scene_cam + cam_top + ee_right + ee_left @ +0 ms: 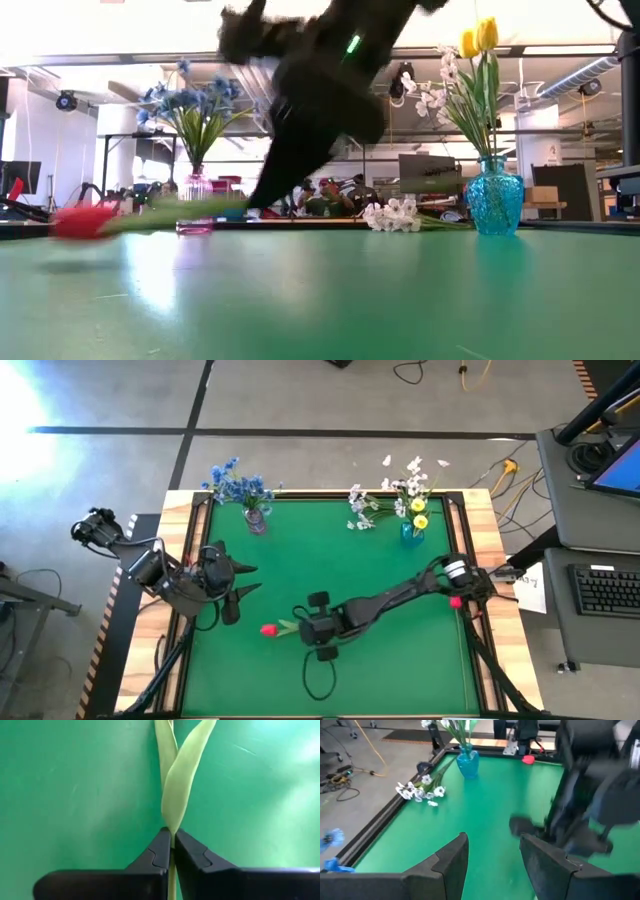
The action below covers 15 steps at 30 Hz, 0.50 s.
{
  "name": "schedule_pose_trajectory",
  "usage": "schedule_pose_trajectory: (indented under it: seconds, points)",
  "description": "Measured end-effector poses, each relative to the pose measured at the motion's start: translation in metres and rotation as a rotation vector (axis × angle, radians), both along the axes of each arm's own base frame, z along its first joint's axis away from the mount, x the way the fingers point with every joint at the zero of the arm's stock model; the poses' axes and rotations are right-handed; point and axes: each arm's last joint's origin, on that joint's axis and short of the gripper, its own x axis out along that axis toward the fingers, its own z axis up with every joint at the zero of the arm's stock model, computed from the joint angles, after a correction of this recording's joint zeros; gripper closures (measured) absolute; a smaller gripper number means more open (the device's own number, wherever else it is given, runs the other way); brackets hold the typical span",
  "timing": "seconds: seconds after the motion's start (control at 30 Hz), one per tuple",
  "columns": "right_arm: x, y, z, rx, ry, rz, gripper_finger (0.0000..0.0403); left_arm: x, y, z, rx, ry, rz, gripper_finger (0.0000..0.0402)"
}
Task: Sort flowers into vase by color
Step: Put the left red tulip into the purple vase
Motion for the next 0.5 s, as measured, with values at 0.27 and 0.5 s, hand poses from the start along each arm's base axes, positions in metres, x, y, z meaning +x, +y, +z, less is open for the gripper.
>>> schedule_pose_trajectory:
  seconds: [0.27,0.5]
  points:
    - [-0.060,0.002,0.035,-0.013,-0.012,-0.017,0.0393,0.008,-0.009,-0.011,0.003,0.028,-0.112,0.0230]
    - [-0.110,-0.009,0.046,0.076,-0.343,-0.004,0.0393,0.018,-0.021,-0.055,0.002,-0.056,-0.350,0.0230]
